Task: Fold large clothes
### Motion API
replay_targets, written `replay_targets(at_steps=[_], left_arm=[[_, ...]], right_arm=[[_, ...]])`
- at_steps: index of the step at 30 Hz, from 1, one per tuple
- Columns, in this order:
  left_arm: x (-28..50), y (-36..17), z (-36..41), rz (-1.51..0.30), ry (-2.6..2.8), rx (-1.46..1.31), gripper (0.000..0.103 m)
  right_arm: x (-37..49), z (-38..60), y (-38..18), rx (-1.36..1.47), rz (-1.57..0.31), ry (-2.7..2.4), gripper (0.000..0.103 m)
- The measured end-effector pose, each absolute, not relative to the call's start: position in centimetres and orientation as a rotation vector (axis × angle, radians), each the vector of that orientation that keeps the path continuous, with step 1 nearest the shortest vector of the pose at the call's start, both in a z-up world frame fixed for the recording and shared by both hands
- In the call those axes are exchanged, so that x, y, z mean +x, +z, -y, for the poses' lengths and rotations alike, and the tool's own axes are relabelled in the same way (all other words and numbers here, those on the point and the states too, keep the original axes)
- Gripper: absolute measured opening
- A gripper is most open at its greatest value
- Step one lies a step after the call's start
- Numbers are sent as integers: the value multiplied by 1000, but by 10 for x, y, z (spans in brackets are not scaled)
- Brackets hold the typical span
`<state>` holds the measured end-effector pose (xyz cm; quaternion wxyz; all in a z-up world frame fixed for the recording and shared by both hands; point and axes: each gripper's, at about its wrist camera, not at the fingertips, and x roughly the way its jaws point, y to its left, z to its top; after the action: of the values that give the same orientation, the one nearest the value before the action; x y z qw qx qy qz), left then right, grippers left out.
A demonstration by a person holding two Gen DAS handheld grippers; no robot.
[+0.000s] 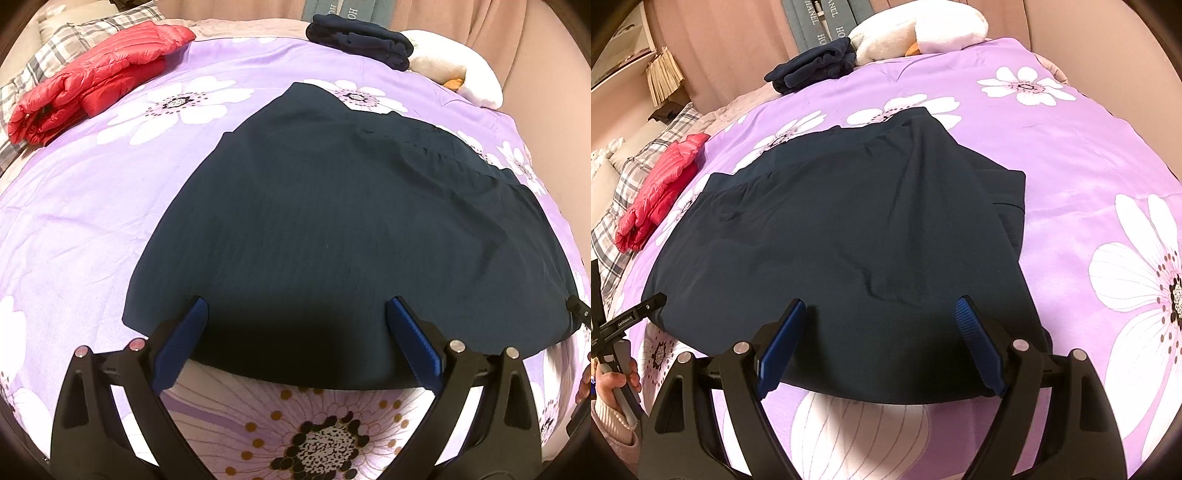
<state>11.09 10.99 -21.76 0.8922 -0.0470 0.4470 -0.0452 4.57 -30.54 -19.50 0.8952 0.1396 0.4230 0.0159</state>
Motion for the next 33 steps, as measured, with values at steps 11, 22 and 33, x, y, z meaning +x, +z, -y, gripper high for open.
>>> replay_targets(at_steps=[11, 22, 33], left_arm=[[111, -218, -117, -925, -81, -94, 100], [107, -221, -139, -932, -25, -140, 101], [102, -229, -178, -956, 55, -237, 101]], right_arm=[[40, 313, -194, 298, -869, 17, 83], [36, 317, -193, 299, -868, 3, 83], [30, 331, -194, 305, -875, -51, 83]])
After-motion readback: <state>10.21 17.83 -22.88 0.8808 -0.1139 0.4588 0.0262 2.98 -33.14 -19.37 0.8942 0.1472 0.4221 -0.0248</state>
